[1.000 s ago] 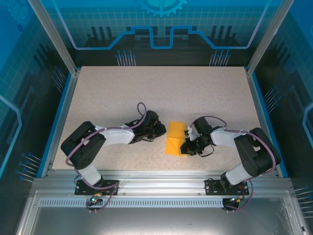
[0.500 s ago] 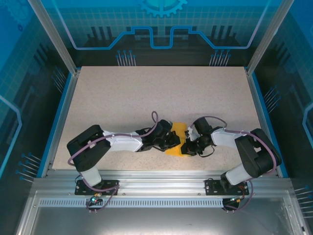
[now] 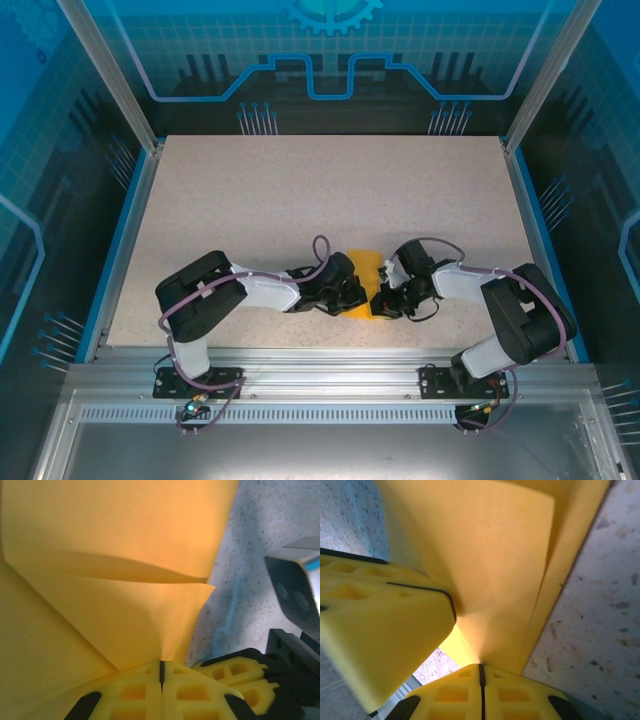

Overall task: Fold a paper plane with a square sheet of paper (pick it up from the middle)
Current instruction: Fold the triangle a second time at the center of the table.

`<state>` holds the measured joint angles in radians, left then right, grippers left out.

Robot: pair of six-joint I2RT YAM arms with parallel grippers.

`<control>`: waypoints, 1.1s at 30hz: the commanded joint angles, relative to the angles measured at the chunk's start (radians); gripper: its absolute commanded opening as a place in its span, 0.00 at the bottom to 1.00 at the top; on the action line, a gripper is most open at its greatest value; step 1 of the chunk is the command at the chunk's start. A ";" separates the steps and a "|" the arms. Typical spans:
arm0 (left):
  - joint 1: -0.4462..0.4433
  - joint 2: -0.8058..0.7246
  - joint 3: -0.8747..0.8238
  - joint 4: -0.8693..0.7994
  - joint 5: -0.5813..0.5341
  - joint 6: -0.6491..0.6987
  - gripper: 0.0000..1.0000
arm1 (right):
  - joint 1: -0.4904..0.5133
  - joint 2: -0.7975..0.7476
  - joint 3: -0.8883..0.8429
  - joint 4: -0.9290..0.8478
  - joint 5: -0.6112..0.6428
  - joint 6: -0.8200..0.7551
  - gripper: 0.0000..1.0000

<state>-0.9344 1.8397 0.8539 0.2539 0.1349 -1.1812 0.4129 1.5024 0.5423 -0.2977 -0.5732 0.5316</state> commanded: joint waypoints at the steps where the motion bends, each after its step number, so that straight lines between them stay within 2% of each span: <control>1: -0.006 0.028 -0.003 0.007 -0.029 -0.021 0.00 | -0.016 0.012 -0.033 -0.090 0.076 -0.001 0.07; 8: -0.002 0.014 -0.004 -0.070 -0.105 0.016 0.00 | -0.016 0.012 -0.033 -0.096 0.081 0.002 0.07; 14: 0.022 0.007 -0.013 -0.052 -0.150 0.075 0.00 | -0.016 0.006 -0.035 -0.100 0.084 0.001 0.07; 20: 0.069 0.001 -0.046 -0.003 -0.148 0.103 0.00 | -0.017 0.006 -0.034 -0.104 0.084 0.001 0.07; 33: 0.143 0.006 -0.048 -0.060 -0.153 0.177 0.00 | -0.021 0.004 -0.035 -0.101 0.082 0.001 0.07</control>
<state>-0.8402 1.8477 0.8383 0.2836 0.0723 -1.0542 0.4114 1.5024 0.5419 -0.2977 -0.5713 0.5316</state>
